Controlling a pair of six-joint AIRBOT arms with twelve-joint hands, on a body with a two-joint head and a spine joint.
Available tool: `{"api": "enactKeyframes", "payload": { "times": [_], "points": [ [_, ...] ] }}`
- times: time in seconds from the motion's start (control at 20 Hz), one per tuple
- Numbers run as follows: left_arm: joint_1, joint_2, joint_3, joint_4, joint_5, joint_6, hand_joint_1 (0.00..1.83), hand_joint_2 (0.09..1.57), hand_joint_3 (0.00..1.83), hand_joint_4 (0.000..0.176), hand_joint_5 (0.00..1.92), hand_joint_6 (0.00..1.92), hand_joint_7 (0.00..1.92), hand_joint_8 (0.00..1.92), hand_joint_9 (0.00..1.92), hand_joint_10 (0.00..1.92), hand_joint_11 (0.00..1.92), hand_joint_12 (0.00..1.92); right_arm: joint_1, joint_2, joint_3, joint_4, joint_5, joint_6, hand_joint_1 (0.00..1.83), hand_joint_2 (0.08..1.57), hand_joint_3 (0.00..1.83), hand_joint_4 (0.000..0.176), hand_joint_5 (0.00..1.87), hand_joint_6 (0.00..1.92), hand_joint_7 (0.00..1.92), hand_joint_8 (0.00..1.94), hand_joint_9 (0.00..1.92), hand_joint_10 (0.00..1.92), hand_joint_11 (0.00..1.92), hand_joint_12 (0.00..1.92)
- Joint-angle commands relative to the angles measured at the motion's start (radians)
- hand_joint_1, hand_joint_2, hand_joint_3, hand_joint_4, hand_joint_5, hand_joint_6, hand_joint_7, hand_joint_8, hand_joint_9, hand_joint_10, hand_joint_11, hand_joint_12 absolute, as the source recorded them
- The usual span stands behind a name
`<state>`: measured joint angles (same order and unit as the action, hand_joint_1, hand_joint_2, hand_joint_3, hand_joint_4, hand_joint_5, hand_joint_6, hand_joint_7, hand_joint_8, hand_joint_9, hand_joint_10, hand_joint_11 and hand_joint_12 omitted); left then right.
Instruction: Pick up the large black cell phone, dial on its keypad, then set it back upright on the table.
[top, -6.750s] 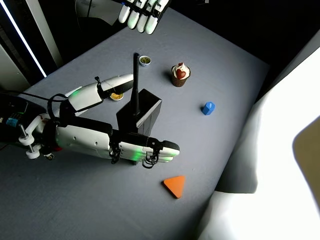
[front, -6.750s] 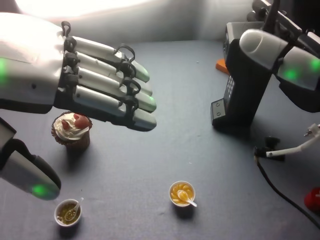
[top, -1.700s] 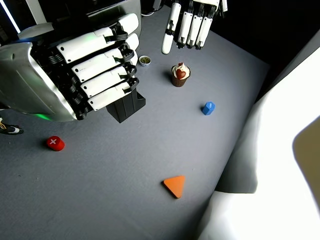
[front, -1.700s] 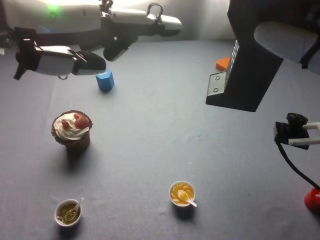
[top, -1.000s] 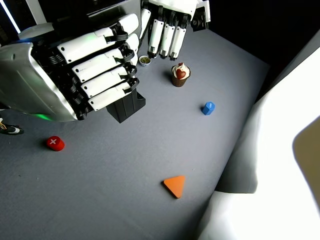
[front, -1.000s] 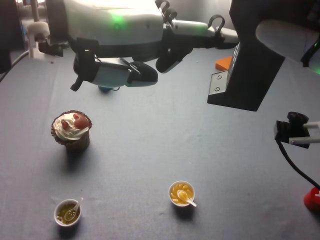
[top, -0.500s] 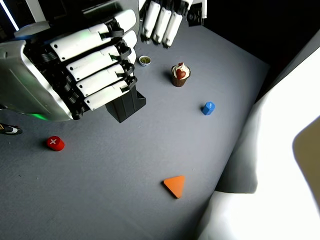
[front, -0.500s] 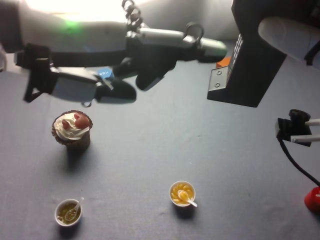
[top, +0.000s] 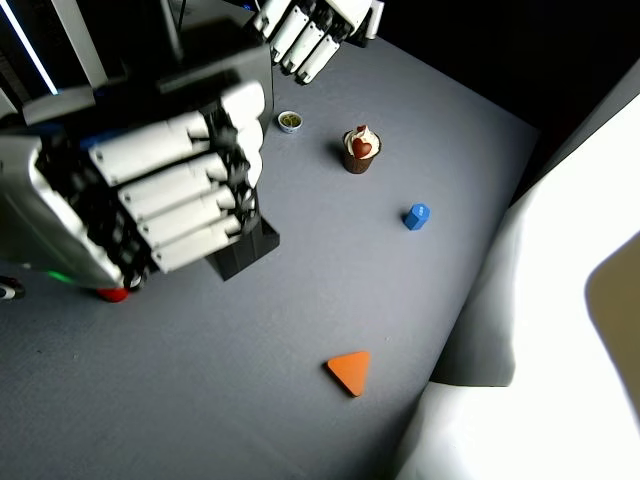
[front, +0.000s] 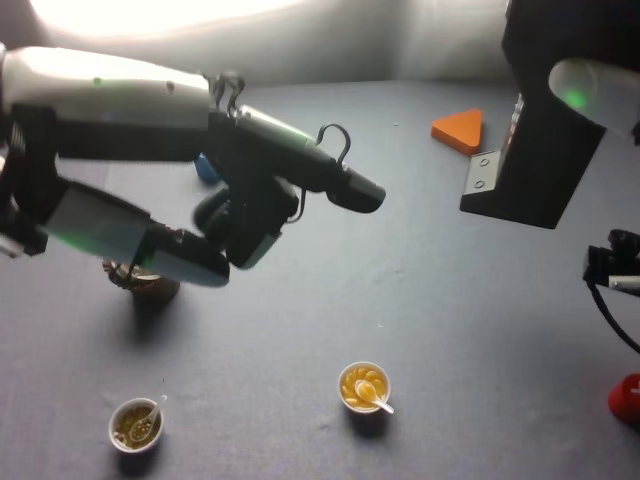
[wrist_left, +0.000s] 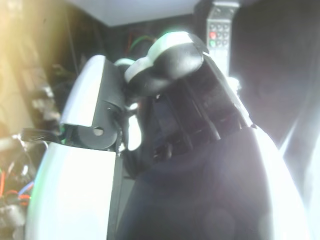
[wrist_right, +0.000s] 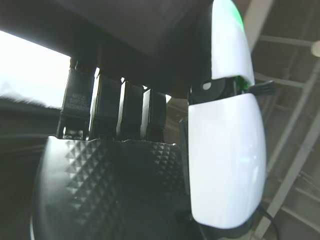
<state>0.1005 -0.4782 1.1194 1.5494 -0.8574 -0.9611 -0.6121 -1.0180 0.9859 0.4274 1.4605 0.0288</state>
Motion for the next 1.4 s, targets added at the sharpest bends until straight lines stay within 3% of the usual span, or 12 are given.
{"api": "enactKeyframes", "payload": {
  "times": [0.0, 0.05, 0.2, 0.25, 0.45, 0.7, 0.8, 0.9, 1.1, 1.15, 1.2, 1.35],
  "points": [
    [-0.036, 0.009, -0.005, -0.059, -0.011, -0.017, 1.06, 1.27, 0.01, 0.0, 0.4, 0.0, 0.81, 0.82, 0.82, 0.89, 0.63, 1.47, 0.0, 0.009, 0.005, -0.027, 0.152, 0.023, 1.37, 1.16, 0.0, 0.0, 0.89, 0.99, 0.84, 1.16, 0.86, 1.41, 0.9, 1.34],
    [-0.044, 0.009, -0.009, -0.05, 0.016, -0.077, 0.69, 1.27, 0.0, 0.0, 0.44, 0.0, 0.78, 0.18, 0.7, 0.39, 0.36, 1.22, -0.008, 0.004, 0.011, -0.025, 0.162, 0.023, 1.39, 1.15, 0.0, 0.0, 0.91, 0.93, 0.85, 1.15, 0.85, 1.4, 0.89, 1.41],
    [-0.048, 0.007, -0.006, 0.125, 0.091, -0.402, 0.63, 1.24, 0.0, 0.0, 0.45, 0.0, 0.74, 0.06, 0.64, 0.24, 0.24, 1.17, -0.028, -0.008, 0.017, -0.01, 0.178, 0.023, 1.37, 1.16, 0.0, 0.0, 0.9, 0.96, 0.83, 1.19, 0.84, 1.43, 0.9, 1.37],
    [-0.038, 0.007, -0.011, 0.135, 0.091, -0.394, 0.63, 1.24, 0.0, 0.0, 0.45, 0.0, 0.74, 0.06, 0.64, 0.24, 0.24, 1.17, -0.042, -0.012, 0.019, -0.007, 0.19, 0.023, 1.37, 1.16, 0.0, 0.0, 0.9, 0.96, 0.83, 1.19, 0.84, 1.43, 0.9, 1.37],
    [-0.037, 0.021, -0.044, 0.122, 0.09, -0.411, 0.03, 1.23, 0.0, 0.0, 0.31, 0.0, 0.23, 0.0, 0.2, 0.0, 0.0, 0.4, -0.089, -0.02, 0.019, -0.004, 0.227, 0.029, 1.37, 1.15, 0.0, 0.0, 0.87, 1.01, 0.85, 1.14, 0.87, 1.39, 0.95, 1.3],
    [-0.073, 0.027, -0.062, 0.201, 0.096, -0.601, 0.0, 1.23, 0.0, 0.0, 0.22, 0.0, 0.22, 0.0, 0.18, 0.0, 0.0, 0.38, -0.144, -0.03, 0.024, 0.026, 0.264, 0.047, 1.48, 1.13, 0.0, 0.0, 0.92, 0.83, 0.85, 1.09, 0.82, 1.31, 0.9, 1.55],
    [-0.089, 0.027, -0.063, 0.223, 0.098, -0.645, 0.03, 1.24, 0.0, 0.0, 0.17, 0.0, 0.22, 0.0, 0.18, 0.0, 0.0, 0.38, -0.157, -0.037, 0.032, 0.041, 0.279, 0.055, 1.36, 1.19, 0.0, 0.0, 0.84, 0.94, 0.77, 1.32, 0.82, 1.49, 0.93, 1.32],
    [-0.093, 0.028, -0.063, 0.238, 0.09, -0.651, 0.0, 1.23, 0.0, 0.0, 0.21, 0.01, 0.26, 0.01, 0.21, 0.01, 0.0, 0.46, -0.167, -0.044, 0.041, 0.058, 0.29, 0.065, 1.48, 1.16, 0.0, 0.0, 0.86, 0.8, 0.73, 1.33, 0.74, 1.46, 0.95, 1.47],
    [-0.094, 0.035, -0.064, 0.286, 0.086, -0.734, 0.06, 1.22, 0.0, 0.0, 0.23, 0.0, 0.3, 0.01, 0.28, 0.01, 0.0, 0.74, -0.184, -0.061, 0.066, 0.08, 0.302, 0.079, 1.49, 1.1, 0.0, 0.0, 1.02, 0.63, 0.88, 1.05, 0.92, 1.17, 0.95, 1.49],
    [-0.094, 0.035, -0.064, 0.289, 0.085, -0.739, 0.06, 1.22, 0.0, 0.0, 0.23, 0.0, 0.3, 0.01, 0.28, 0.01, 0.0, 0.74, -0.187, -0.064, 0.07, 0.081, 0.302, 0.08, 1.49, 1.1, 0.0, 0.0, 1.02, 0.63, 0.88, 1.05, 0.92, 1.17, 0.95, 1.49],
    [-0.094, 0.035, -0.064, 0.291, 0.086, -0.751, 0.01, 1.25, 0.01, 0.0, 0.14, 0.0, 0.23, 0.0, 0.2, 0.0, 0.0, 0.47, -0.19, -0.07, 0.077, 0.081, 0.302, 0.08, 1.48, 1.17, 0.0, 0.0, 0.79, 1.07, 0.75, 1.15, 0.82, 1.25, 0.76, 1.63],
    [-0.095, 0.035, -0.069, 0.316, 0.084, -0.78, 0.0, 1.28, 0.0, 0.0, 0.15, 0.01, 0.22, 0.01, 0.2, 0.01, 0.0, 0.53, -0.203, -0.082, 0.092, 0.081, 0.302, 0.087, 1.49, 1.1, 0.0, 0.0, 0.98, 0.87, 0.89, 0.99, 0.94, 1.06, 0.9, 1.5]
  ]
}}
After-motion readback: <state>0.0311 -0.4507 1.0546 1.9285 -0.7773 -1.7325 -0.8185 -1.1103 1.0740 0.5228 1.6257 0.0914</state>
